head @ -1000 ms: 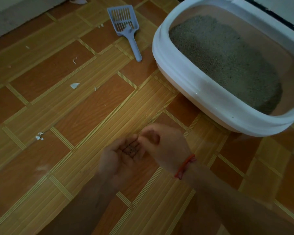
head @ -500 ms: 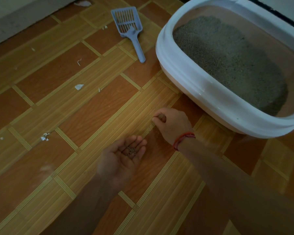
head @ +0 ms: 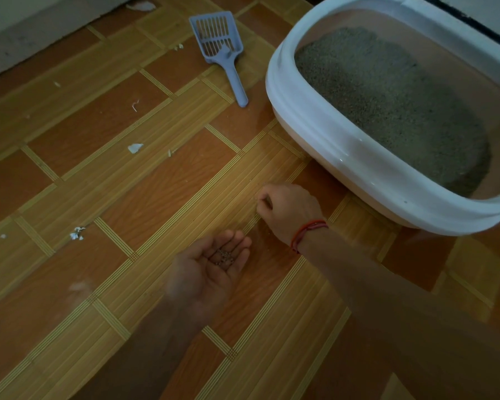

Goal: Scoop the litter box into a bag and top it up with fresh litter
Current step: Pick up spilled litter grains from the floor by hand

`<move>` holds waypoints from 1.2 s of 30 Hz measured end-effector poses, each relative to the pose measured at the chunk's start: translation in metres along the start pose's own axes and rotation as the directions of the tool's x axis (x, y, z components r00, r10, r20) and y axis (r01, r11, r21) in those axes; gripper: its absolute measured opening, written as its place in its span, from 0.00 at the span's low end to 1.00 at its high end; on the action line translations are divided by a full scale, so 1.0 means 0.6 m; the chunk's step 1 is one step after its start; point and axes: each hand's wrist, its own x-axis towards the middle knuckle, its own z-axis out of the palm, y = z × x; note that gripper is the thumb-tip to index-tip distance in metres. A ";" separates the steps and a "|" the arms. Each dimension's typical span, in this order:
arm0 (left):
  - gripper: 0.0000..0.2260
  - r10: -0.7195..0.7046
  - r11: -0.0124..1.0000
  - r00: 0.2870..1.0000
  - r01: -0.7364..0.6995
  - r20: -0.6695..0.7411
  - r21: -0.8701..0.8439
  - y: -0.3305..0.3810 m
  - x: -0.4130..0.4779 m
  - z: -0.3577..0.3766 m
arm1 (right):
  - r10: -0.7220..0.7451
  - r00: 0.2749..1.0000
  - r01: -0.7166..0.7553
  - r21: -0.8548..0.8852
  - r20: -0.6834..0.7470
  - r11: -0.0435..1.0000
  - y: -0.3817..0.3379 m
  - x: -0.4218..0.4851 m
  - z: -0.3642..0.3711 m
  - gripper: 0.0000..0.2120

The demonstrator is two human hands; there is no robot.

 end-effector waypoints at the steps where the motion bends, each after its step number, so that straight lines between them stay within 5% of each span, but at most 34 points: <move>1: 0.14 0.000 1.000 1.000 0.000 -0.004 -0.002 0.000 0.000 0.000 | 0.002 1.000 -0.002 -0.009 0.013 1.000 -0.001 0.000 0.000 0.08; 16: 0.11 0.023 0.999 0.996 -0.027 0.086 0.037 -0.008 0.009 -0.008 | -0.101 0.994 0.080 0.348 0.042 0.934 -0.041 -0.110 -0.003 0.03; 22: 0.11 0.018 0.998 0.996 -0.023 0.084 0.059 -0.009 0.012 -0.011 | -0.135 0.990 0.116 0.339 0.031 0.934 -0.041 -0.115 -0.002 0.04; 31: 0.14 -0.017 1.000 1.000 0.017 0.005 0.014 -0.005 0.004 -0.006 | 0.114 0.993 -0.110 0.191 -0.009 0.975 0.030 -0.072 -0.009 0.02; 36: 0.14 -0.011 1.000 1.000 0.011 0.011 0.017 -0.008 0.004 0.000 | 0.097 0.995 -0.090 0.160 -0.039 0.983 0.039 -0.060 -0.004 0.02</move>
